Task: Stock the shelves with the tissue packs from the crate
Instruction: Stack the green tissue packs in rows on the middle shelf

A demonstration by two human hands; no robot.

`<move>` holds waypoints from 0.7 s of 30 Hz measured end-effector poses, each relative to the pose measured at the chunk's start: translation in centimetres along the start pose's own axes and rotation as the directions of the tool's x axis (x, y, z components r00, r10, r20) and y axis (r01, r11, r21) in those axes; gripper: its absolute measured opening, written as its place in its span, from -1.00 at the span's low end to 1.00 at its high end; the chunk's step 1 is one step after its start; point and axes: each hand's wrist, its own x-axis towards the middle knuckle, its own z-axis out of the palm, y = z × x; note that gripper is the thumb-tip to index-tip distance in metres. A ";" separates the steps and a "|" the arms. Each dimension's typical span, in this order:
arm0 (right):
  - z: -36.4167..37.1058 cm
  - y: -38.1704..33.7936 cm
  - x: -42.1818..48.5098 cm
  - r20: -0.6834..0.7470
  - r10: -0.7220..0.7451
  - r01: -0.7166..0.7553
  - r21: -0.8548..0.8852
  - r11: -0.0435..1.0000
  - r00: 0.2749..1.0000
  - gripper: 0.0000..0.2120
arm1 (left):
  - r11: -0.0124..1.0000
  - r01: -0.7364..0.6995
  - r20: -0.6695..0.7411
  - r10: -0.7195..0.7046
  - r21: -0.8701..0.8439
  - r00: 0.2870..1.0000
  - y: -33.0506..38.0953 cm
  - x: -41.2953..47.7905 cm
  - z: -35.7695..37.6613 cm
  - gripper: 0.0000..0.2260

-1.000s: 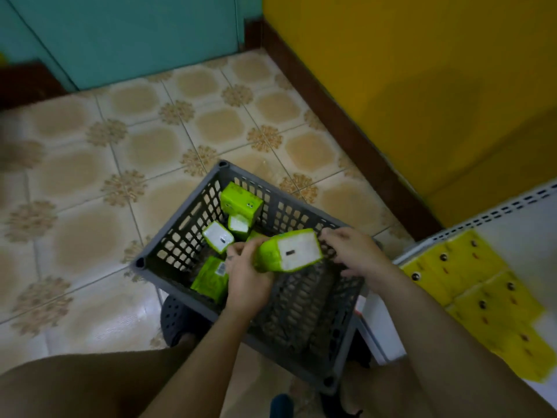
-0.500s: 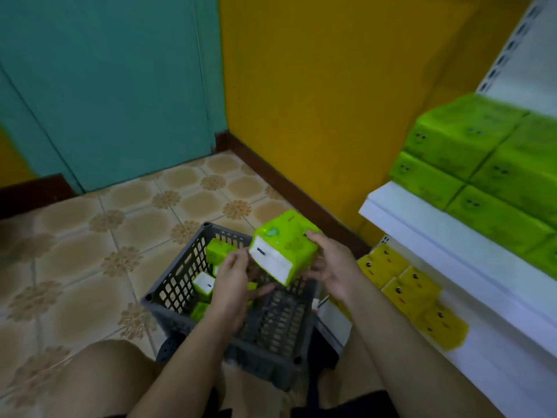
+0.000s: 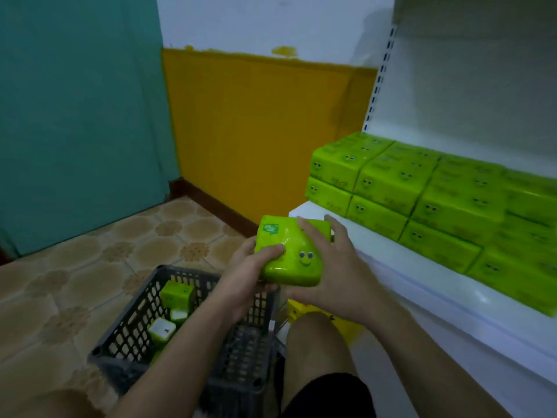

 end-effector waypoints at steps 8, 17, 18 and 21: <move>-13.1 5.6 -7.9 -0.337 0.132 -0.195 -0.160 0.968 0.932 -0.10 | 0.994 -0.041 0.387 0.000 0.097 0.922 3.0 -0.6 15.6 -0.74; -22.4 16.8 -11.6 -0.562 0.300 -0.379 -0.025 0.925 0.771 -0.28 | 0.278 -0.576 0.431 0.439 0.769 0.788 3.5 3.7 25.0 -0.50; -22.8 18.5 -10.9 -0.549 0.328 -0.404 -0.019 0.915 0.769 -0.29 | 0.132 -0.549 0.456 0.417 0.825 0.786 3.3 4.3 25.2 -0.47; -23.5 22.2 -8.5 -0.511 0.376 -0.450 -0.023 0.893 0.773 -0.35 | -0.044 -0.511 0.488 0.379 0.858 0.786 2.2 5.3 25.5 -0.48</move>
